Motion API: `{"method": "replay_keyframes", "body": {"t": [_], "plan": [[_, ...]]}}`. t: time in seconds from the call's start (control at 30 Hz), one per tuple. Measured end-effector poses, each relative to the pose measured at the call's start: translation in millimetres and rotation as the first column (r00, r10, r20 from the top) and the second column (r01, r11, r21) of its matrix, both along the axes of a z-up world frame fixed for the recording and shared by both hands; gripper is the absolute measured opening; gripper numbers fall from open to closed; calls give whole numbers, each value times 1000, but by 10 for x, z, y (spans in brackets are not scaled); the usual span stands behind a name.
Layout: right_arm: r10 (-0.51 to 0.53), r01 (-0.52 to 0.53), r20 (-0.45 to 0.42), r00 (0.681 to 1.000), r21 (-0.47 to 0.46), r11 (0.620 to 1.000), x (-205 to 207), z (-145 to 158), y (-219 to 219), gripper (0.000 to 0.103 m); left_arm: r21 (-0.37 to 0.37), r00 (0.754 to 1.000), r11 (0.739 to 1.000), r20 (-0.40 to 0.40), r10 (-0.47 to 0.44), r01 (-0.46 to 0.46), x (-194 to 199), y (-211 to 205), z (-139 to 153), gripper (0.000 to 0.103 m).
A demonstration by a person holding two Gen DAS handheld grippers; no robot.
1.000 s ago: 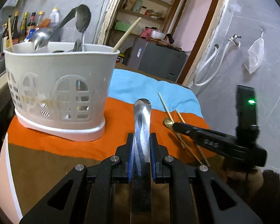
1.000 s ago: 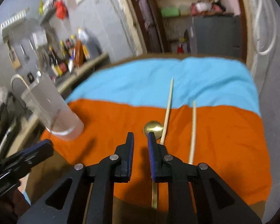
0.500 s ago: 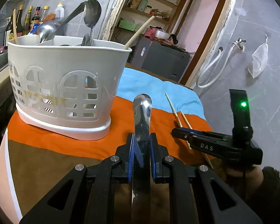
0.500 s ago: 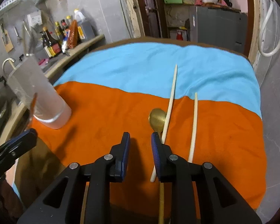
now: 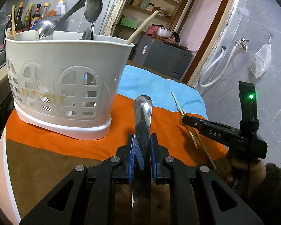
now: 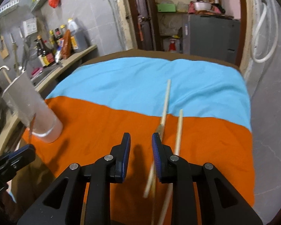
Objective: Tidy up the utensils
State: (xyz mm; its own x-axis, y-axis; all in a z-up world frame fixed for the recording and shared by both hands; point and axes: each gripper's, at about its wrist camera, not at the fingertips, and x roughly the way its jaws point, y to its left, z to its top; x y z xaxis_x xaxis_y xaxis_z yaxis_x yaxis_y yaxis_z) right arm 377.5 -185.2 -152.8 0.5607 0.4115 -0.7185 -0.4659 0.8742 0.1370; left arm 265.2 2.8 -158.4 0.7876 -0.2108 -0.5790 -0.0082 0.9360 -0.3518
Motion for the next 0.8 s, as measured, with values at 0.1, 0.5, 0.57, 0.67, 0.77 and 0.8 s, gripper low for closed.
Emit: {"method": "replay_keyframes", "body": {"t": [0.1, 0.5, 0.57, 0.67, 0.77, 0.8], "plan": [[-18, 18, -24, 1000, -19, 1000, 87, -53, 1, 22, 1, 1000, 1000, -3, -1, 1, 22, -13, -9, 12], [50, -51, -5, 999, -103, 993, 142, -85, 187, 9, -4, 1000, 1000, -9, 5, -5, 45, -21, -22, 12], [37, -42, -39, 999, -127, 991, 187, -146, 199, 9, -8, 1000, 1000, -10, 7, -8, 41, -12, -23, 12], [26, -33, -47, 999, -147, 989, 214, -167, 214, 9, -15, 1000, 1000, -12, 13, -13, 40, 9, -29, 12], [19, -26, -38, 999, -177, 984, 191, -167, 229, 14, -22, 1000, 1000, -15, 19, -19, 40, 24, -31, 12], [18, -24, -36, 999, -177, 984, 177, -168, 221, 18, -24, 1000, 999, -16, 20, -21, 41, 26, -32, 12]]}}
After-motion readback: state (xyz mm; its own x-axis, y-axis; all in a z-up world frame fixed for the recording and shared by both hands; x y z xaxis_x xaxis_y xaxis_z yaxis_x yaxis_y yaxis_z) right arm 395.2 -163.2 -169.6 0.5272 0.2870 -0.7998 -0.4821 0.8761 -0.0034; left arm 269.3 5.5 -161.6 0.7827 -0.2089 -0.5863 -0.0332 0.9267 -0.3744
